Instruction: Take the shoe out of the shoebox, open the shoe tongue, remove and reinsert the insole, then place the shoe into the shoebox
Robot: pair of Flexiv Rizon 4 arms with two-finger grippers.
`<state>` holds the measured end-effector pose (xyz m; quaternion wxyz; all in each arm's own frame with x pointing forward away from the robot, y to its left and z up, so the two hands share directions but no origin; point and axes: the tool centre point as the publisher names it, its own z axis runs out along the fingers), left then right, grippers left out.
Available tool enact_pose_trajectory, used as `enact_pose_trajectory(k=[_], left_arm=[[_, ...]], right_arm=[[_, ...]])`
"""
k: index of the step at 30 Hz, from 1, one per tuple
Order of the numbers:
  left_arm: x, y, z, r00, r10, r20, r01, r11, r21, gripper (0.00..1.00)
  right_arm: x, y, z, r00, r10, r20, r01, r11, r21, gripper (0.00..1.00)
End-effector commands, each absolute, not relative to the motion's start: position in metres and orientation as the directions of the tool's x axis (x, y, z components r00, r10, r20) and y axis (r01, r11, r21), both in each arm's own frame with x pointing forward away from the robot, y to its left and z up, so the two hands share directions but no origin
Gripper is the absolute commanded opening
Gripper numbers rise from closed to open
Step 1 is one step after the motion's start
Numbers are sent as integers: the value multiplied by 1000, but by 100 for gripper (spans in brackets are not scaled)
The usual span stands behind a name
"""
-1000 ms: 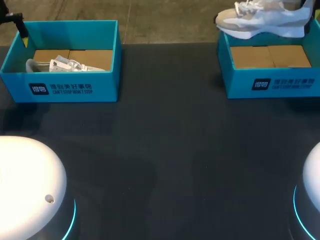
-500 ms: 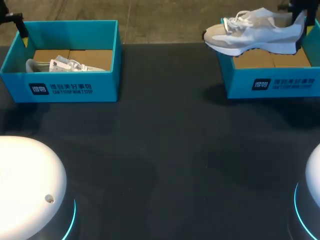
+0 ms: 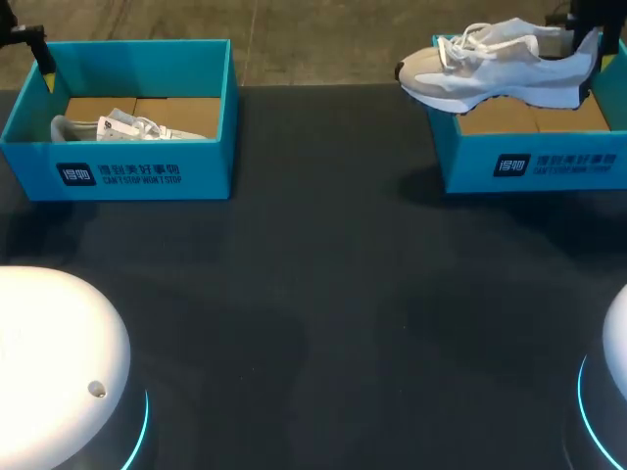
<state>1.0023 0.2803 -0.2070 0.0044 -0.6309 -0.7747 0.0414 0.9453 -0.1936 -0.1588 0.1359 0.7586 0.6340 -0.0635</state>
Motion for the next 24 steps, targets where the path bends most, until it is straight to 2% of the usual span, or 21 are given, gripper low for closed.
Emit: enact_pose_trajectory(k=[1, 9, 24], left_arm=[[1001, 280, -207, -204, 978, -43, 977, 201, -67, 100], [1001, 280, -207, -204, 978, -43, 977, 201, -67, 100], [1001, 280, -207, -204, 978, -43, 977, 201, -67, 100]], right_arm=[[925, -176, -156, 201, 933, -298, 978, -173, 116, 0], [878, -150, -169, 244, 927, -284, 969, -221, 110, 0], [817, -85, -191, 192, 937, -292, 981, -172, 92, 0]])
